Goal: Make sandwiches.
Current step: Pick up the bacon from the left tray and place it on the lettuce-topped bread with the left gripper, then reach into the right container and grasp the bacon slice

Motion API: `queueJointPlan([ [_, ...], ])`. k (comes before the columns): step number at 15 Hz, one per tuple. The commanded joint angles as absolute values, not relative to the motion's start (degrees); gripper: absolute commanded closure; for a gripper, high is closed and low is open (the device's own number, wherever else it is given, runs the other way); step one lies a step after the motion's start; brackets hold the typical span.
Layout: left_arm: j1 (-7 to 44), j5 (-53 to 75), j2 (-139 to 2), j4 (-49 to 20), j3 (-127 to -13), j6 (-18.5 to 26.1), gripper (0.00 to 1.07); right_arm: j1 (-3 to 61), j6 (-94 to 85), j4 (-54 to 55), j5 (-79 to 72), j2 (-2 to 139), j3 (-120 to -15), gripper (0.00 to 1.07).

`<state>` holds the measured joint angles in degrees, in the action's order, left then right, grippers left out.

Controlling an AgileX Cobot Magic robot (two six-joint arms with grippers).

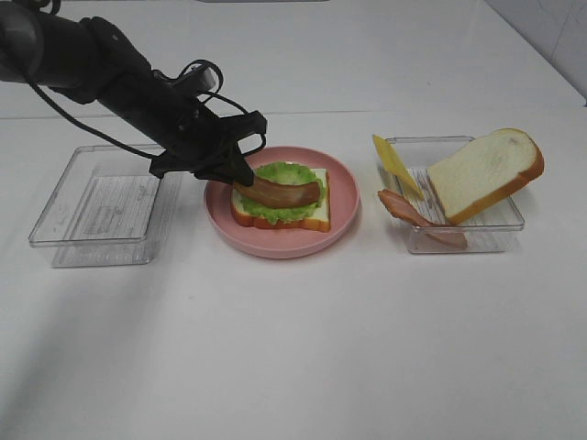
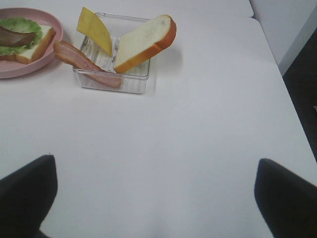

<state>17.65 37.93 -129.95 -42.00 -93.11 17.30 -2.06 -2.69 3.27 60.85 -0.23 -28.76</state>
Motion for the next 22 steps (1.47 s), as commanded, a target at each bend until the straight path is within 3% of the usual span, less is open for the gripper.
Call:
queueJointPlan([
  [1, 17.70, 38.50, -129.60, -42.23, -93.28, 16.73, 0.65, -2.12, -2.92, 3.09, 60.73, -1.43, -28.71, 0.08],
  [3, 17.70, 38.27, -128.57, -40.22, -93.28, 16.79, 0.25, -2.12, -2.92, 3.09, 60.73, -1.43, -28.71, 0.08],
  [5, 17.70, 37.13, -126.68, -36.67, -93.28, 16.84, 0.13, -2.12, -2.92, 3.09, 60.73, -1.43, -28.71, 0.08],
  [9, 17.70, 39.02, -117.40, -16.79, -93.39, 15.93, 0.13, -2.12, -2.92, 3.09, 60.73, -1.43, -28.71, 0.08],
  [14, 17.70, 54.03, -104.16, 7.45, -93.33, 0.34, 0.13, -2.12, -2.92, 3.09, 60.73, -1.43, -28.71, 0.08],
  [19, 17.70, 66.52, -91.10, 7.68, -92.30, 0.00, 0.14, -2.12, -2.92, 3.09, 60.73, -1.43, -28.71, 0.08],
  [22, 17.70, 66.92, -75.00, 5.27, -81.02, -0.46, 0.15, -2.12, -2.92, 3.09, 60.73, -1.43, -28.71, 0.08],
])
